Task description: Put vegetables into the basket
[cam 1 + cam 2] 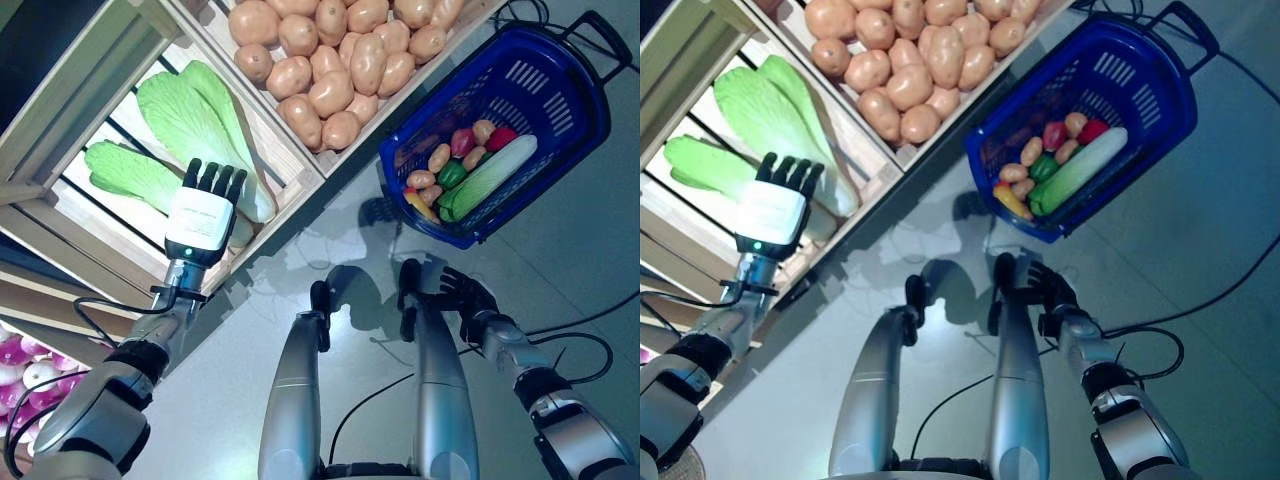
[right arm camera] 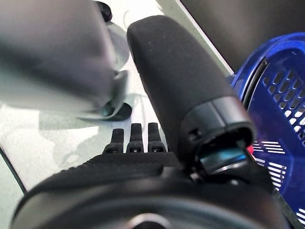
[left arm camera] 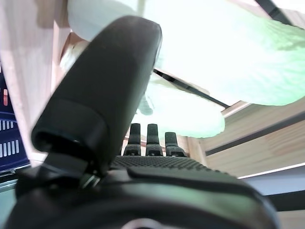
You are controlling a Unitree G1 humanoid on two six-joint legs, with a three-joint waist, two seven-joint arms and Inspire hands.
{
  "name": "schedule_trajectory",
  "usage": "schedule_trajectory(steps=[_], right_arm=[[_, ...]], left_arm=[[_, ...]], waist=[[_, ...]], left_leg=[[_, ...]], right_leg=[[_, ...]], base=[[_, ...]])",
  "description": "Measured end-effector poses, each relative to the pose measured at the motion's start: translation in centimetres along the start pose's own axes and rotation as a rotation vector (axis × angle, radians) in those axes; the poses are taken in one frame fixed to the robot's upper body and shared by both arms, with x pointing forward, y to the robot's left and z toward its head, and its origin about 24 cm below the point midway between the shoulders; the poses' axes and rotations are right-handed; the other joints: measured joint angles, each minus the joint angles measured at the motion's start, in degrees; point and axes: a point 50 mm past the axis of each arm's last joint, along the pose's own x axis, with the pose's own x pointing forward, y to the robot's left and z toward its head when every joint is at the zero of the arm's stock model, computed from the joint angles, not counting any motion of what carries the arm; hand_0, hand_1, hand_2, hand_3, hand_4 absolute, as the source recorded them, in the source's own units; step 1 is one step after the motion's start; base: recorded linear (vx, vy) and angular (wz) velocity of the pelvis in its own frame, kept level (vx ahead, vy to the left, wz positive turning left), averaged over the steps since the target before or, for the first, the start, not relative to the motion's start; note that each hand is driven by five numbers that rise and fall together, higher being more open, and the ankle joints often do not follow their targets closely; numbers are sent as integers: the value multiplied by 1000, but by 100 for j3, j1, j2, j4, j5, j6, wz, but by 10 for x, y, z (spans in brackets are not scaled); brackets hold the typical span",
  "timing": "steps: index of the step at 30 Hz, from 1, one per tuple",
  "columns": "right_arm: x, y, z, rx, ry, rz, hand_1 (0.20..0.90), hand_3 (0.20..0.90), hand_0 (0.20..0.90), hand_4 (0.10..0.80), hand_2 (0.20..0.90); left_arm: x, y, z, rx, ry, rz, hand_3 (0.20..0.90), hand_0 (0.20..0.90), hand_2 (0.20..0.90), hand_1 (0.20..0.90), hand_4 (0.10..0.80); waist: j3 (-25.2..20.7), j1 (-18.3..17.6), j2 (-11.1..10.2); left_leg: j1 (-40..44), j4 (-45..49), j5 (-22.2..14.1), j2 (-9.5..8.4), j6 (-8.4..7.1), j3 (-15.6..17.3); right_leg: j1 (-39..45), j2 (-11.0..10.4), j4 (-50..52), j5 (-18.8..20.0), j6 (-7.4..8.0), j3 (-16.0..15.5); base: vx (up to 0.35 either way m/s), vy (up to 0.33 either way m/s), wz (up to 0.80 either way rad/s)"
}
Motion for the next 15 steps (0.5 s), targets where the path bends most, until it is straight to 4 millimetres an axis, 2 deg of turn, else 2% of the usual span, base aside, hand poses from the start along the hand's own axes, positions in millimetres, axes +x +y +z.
schedule_trajectory(steps=[4, 11, 15], right_arm=[[1, -1, 7, -29, -15, 5, 900, 900, 900, 800, 900], [0, -3, 2, -34, -2, 1, 900, 900, 900, 800, 900], [3, 1, 13, -34, -29, 9, 900, 900, 900, 800, 900]], left_arm=[[-3, -5, -5, -6, 31, -49, 900, 900, 900, 900, 800], [1, -2, -2, -30, 14, -42, 900, 900, 900, 900, 800], [5, 0, 2, -44, -5, -34, 900, 900, 900, 900, 800]], waist=[[0, -9, 0], [0, -10, 0], [0, -2, 0]], left_leg=[[8, -146, 8, -16, -11, -86], [-16, -158, 26, -45, -40, -109], [-24, -162, 32, -59, -15, -118]], right_leg=[[-1, 23, -184, 30, 46, -65], [2, 15, -170, 34, 47, -70], [1, 14, -163, 20, 25, -75]], base=[[4, -20, -11], [3, -15, 5], [6, -29, 3]])
